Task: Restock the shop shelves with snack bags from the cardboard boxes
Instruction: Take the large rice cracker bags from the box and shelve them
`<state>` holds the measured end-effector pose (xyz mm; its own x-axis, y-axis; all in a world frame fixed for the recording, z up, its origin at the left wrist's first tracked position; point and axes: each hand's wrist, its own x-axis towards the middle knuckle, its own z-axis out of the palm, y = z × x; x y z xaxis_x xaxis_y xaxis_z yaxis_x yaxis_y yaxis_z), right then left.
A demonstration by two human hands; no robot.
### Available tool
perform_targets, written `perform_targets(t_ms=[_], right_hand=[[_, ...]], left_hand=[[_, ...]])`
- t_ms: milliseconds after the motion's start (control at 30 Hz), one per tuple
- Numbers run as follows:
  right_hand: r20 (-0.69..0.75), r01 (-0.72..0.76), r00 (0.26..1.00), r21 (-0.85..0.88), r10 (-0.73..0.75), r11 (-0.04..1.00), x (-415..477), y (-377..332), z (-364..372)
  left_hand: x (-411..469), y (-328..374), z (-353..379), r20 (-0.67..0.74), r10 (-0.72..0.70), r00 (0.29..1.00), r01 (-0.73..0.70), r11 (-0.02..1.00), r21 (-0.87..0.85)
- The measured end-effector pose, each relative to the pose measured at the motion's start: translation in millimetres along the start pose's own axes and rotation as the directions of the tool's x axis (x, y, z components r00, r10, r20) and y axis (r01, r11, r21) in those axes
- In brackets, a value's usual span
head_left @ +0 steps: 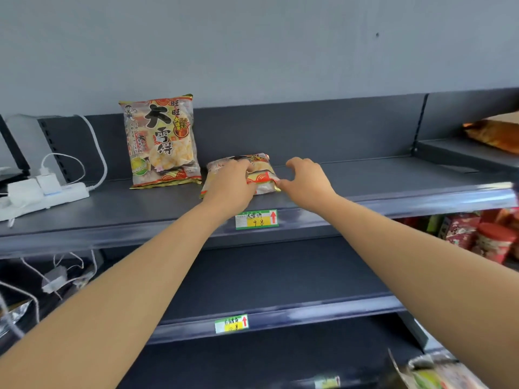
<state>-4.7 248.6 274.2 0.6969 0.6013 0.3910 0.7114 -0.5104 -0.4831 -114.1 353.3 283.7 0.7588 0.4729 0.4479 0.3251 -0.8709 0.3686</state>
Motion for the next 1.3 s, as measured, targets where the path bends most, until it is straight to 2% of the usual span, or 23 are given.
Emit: perform_targets(t_ms=[167, 300, 433, 567, 667, 800, 1000, 1133, 1300], right_hand=[[-0.009, -0.052, 0.999, -0.043, 0.052, 0.998, -31.6, 31.4, -21.9], [-0.042, -0.099, 0.994, -0.021, 0.099, 0.995, -58.5, 74.9, -47.0], [-0.045, -0.191, 0.981, -0.011, 0.19, 0.982, -95.9, 141.6, -75.6], [0.034, -0.31, 0.948, -0.11, 0.315, 0.944, -144.7, 224.0, -108.0], [0.168, -0.374, 0.894, -0.228, 0.415, 0.899, -182.7, 286.6, -123.0], [0.322, -0.387, 0.797, -0.379, 0.512, 0.841, -230.5, 363.5, -125.2], [0.516, -0.311, 0.617, -0.534, 0.594, 0.786, -284.4, 446.6, -108.9], [0.531, -0.359, 0.576, -0.519, 0.622, 0.776, -305.0, 486.3, -92.7], [0.422, -0.556, 0.534, -0.476, 0.732, 0.681, -321.7, 524.1, -84.6]], left_hand=[[-25.4, 38.8, 14.5, 0.045, 0.103, 0.994, -0.099, 0.992, -0.082], [-46.1, 80.8, 44.7, 0.15, 0.162, 0.975, -0.14, 0.98, -0.143], [-66.9, 133.6, 91.5, 0.249, 0.191, 0.949, -0.14, 0.968, -0.209], [-93.4, 199.1, 153.7, 0.386, 0.233, 0.892, -0.128, 0.952, -0.278], [-119.2, 248.0, 203.5, 0.499, 0.253, 0.829, -0.107, 0.947, -0.302], [-152.7, 294.9, 269.8, 0.641, 0.24, 0.729, -0.084, 0.961, -0.264], [-192.4, 318.3, 342.2, 0.777, 0.092, 0.623, 0.053, 0.986, -0.16], [-209.7, 321.7, 372.6, 0.817, 0.021, 0.576, 0.125, 0.986, -0.113], [-215.8, 338.6, 406.2, 0.865, -0.032, 0.501, 0.247, 0.963, -0.108]])
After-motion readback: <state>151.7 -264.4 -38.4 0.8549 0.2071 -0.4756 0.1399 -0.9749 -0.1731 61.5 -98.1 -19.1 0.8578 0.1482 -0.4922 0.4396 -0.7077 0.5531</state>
